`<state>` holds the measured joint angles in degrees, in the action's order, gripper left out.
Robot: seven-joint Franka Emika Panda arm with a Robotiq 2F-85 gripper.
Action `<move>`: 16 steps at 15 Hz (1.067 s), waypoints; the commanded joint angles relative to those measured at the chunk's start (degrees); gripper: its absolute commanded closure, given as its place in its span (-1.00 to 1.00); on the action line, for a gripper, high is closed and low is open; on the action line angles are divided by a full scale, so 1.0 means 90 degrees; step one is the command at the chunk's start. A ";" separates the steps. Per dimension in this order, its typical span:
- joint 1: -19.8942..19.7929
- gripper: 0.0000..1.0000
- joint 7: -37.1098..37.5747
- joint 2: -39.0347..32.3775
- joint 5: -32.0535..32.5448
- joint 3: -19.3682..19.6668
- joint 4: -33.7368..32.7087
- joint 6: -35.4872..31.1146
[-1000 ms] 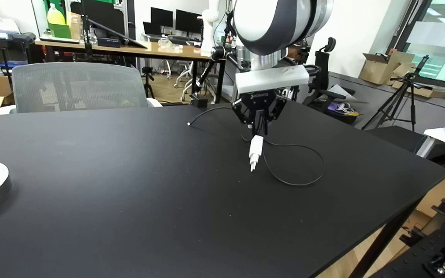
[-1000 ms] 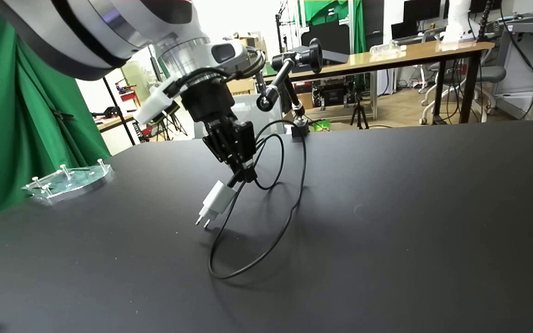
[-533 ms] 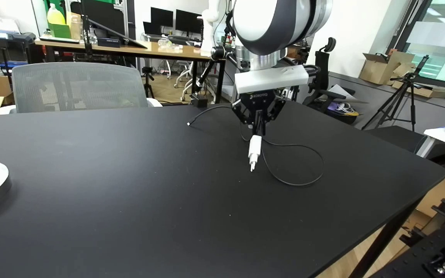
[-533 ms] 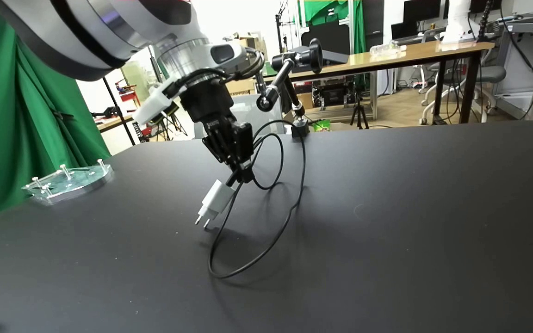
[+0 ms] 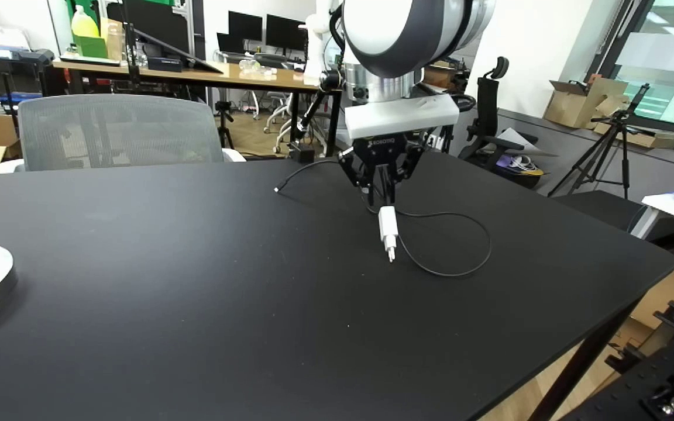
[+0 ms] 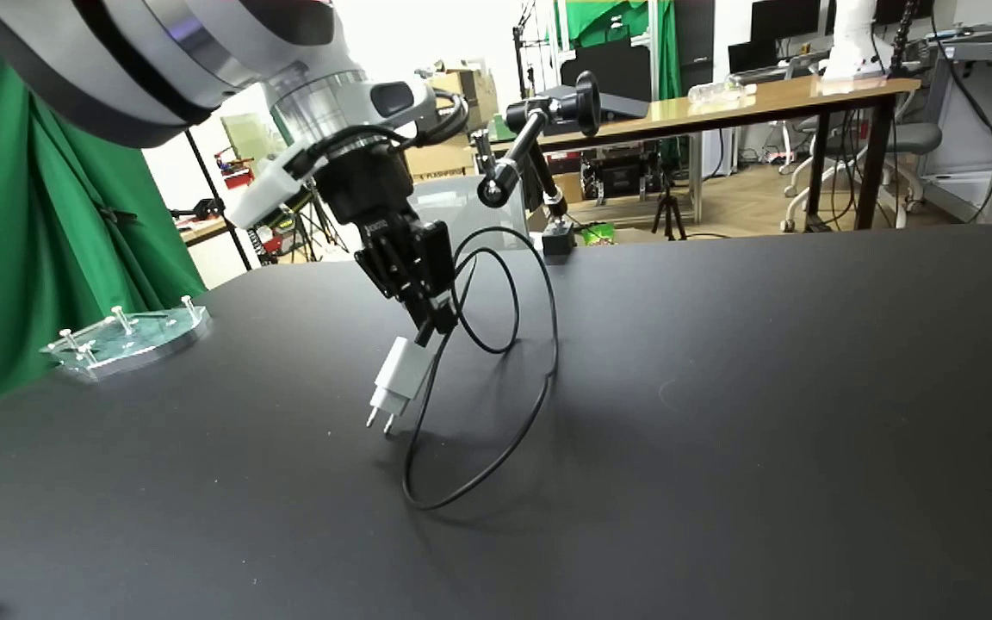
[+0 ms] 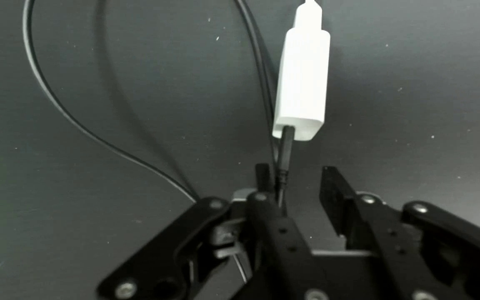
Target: Untangle the charger.
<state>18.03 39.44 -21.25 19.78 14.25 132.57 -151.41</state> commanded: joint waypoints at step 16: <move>-0.0629 0.51 -0.0107 0.0570 0.0190 -0.0547 0.0606 0.0166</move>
<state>13.79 38.99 -17.31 21.48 10.29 136.82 -149.60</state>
